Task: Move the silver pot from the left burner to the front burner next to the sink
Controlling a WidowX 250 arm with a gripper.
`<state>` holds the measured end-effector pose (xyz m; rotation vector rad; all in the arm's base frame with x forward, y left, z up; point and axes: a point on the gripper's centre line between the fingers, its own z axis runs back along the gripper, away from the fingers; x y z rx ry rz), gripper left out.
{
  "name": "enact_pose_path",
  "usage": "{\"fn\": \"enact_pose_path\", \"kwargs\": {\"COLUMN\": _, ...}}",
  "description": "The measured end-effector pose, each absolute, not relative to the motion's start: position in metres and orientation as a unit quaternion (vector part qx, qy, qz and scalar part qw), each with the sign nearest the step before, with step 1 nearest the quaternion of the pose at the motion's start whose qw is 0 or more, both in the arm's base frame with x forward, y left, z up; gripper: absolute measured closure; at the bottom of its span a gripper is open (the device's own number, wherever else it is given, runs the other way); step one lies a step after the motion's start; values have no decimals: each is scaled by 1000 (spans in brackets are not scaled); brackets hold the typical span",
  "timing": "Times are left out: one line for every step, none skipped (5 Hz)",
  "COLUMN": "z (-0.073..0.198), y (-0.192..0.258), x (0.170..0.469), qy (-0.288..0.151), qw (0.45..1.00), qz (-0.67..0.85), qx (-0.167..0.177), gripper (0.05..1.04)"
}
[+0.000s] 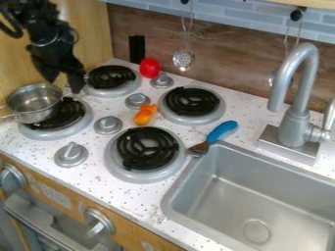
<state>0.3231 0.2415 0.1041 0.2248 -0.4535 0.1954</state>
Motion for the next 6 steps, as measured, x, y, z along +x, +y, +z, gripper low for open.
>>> {"fn": "enact_pose_path", "kwargs": {"z": 91, "y": 263, "x": 320, "qy": -211, "qw": 965, "qz": 115, "qx": 110, "gripper": 82}}
{"fn": "enact_pose_path", "kwargs": {"z": 71, "y": 270, "x": 323, "qy": -190, "qw": 970, "qz": 110, "qx": 106, "gripper": 82}}
{"fn": "enact_pose_path", "kwargs": {"z": 57, "y": 268, "x": 327, "qy": -182, "qw": 976, "qz": 82, "qx": 92, "gripper": 82}}
{"fn": "enact_pose_path", "kwargs": {"z": 43, "y": 265, "x": 330, "qy": -175, "qw": 980, "qz": 68, "qx": 72, "gripper": 124}}
{"fn": "enact_pose_path", "kwargs": {"z": 39, "y": 265, "x": 332, "qy": -193, "qw": 976, "qz": 68, "qx": 71, "gripper": 398}}
{"fn": "enact_pose_path", "kwargs": {"z": 45, "y": 264, "x": 327, "qy": -201, "qw": 973, "qz": 72, "qx": 85, "gripper": 706}}
